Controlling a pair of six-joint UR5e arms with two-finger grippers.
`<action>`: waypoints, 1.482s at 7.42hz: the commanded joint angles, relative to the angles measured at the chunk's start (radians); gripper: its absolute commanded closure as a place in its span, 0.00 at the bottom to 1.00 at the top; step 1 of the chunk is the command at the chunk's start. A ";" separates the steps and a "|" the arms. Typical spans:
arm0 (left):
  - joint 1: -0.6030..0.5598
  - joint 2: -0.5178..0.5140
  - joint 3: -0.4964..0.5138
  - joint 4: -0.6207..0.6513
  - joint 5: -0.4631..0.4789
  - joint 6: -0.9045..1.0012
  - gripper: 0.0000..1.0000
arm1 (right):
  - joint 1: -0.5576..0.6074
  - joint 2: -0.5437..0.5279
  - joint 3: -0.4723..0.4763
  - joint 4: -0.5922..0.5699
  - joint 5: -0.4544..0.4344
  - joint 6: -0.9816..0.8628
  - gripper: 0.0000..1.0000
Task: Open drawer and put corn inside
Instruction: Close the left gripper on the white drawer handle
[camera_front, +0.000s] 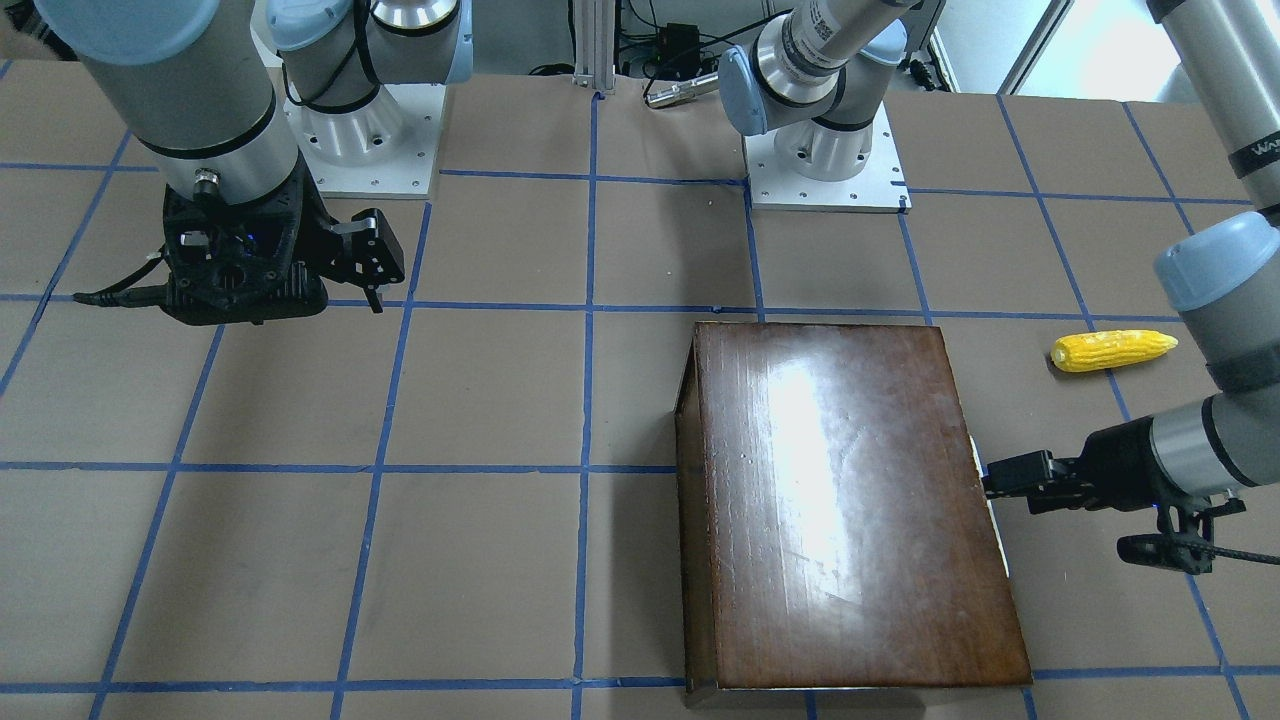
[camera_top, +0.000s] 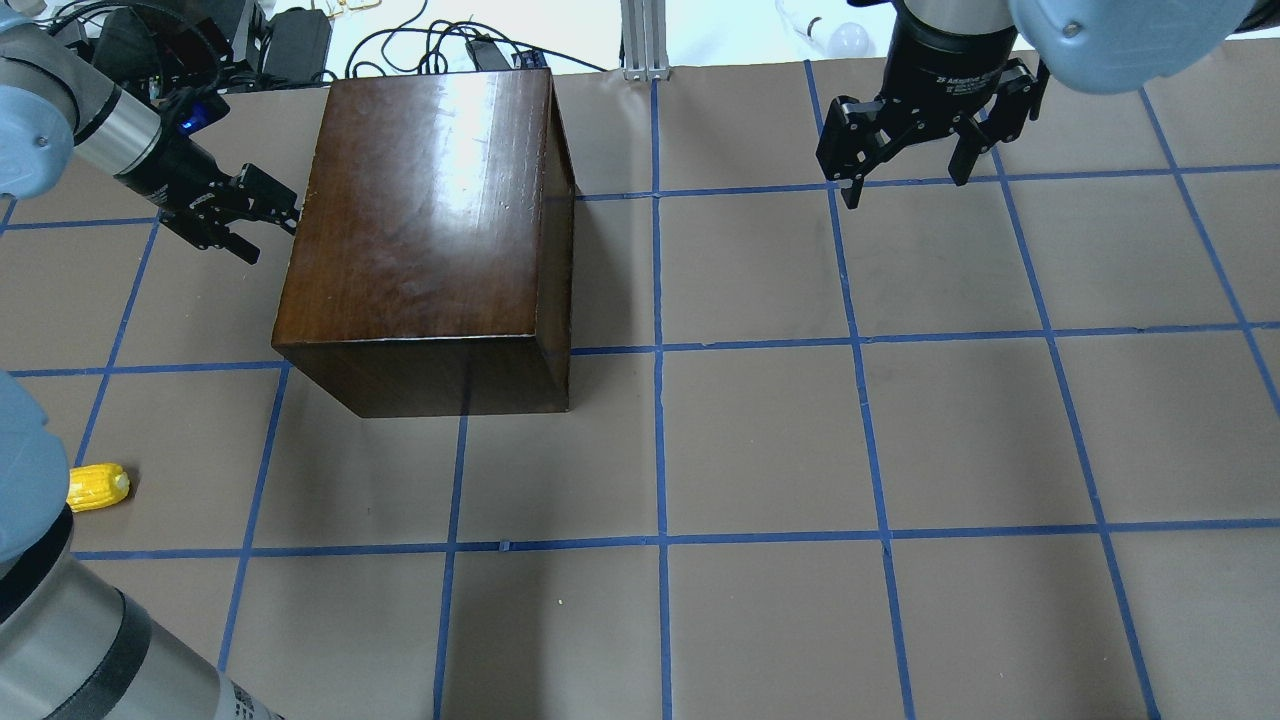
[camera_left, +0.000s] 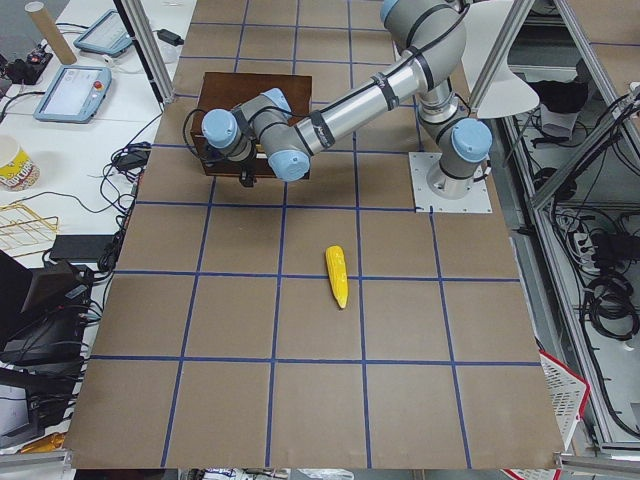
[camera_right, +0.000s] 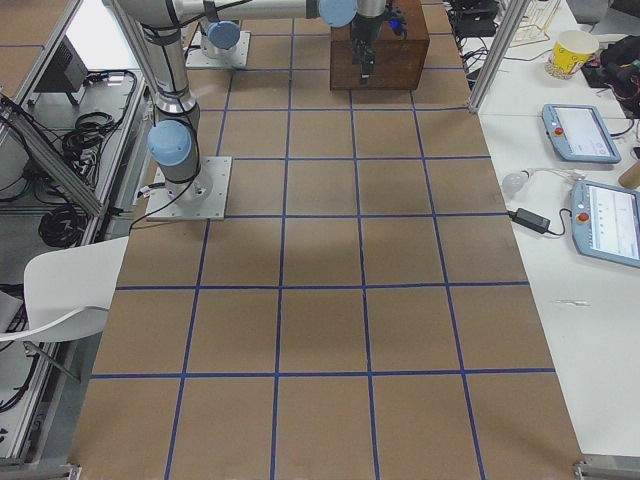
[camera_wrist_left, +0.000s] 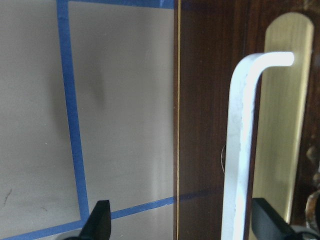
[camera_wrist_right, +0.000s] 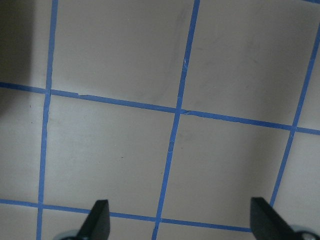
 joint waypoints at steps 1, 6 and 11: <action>-0.001 -0.001 -0.031 0.043 -0.002 0.002 0.00 | 0.000 0.000 0.000 0.001 0.000 0.001 0.00; -0.001 -0.010 -0.033 0.045 0.003 0.002 0.00 | 0.000 0.000 0.000 0.000 0.000 0.001 0.00; 0.007 -0.006 -0.033 0.073 0.011 0.010 0.00 | 0.000 0.000 0.000 0.001 0.000 0.001 0.00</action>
